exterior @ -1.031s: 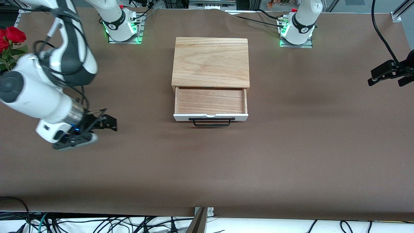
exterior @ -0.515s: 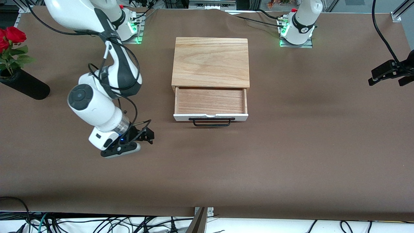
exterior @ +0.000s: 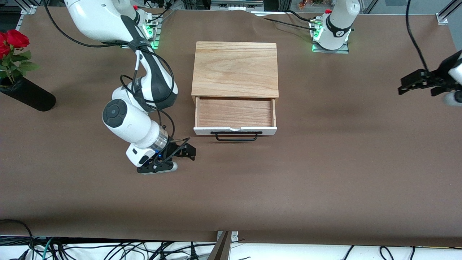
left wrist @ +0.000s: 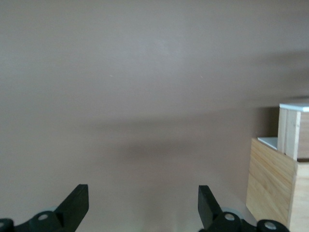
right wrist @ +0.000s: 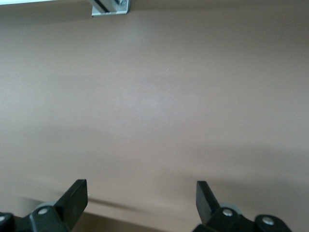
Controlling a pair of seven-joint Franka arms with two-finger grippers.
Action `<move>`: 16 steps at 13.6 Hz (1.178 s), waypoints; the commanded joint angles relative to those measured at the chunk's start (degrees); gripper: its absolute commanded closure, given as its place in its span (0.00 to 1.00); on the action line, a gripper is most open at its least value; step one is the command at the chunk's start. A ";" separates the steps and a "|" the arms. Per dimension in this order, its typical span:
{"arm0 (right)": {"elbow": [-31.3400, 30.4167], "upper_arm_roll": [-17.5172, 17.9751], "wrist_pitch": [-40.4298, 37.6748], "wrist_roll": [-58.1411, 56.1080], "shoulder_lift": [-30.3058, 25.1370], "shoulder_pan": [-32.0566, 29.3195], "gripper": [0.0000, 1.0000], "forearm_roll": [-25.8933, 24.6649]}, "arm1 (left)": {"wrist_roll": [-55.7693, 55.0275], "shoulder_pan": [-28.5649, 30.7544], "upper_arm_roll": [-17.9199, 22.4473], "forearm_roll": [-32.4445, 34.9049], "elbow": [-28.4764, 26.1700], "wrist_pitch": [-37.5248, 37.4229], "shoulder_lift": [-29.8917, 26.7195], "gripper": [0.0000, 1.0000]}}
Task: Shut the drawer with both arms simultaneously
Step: 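Move the right gripper toward the drawer front while the left gripper approaches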
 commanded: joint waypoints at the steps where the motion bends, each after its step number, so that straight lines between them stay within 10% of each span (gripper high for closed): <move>1: 1.84 0.03 -0.15 2.45 2.15 1.94 0.00 3.55 | -0.93 -2.72 0.19 -0.84 0.64 -1.14 0.86 0.00; 16: 0.69 0.73 -10.96 2.18 2.06 4.76 0.00 5.49 | -0.50 -10.37 0.10 -38.87 -0.85 23.11 25.28 0.00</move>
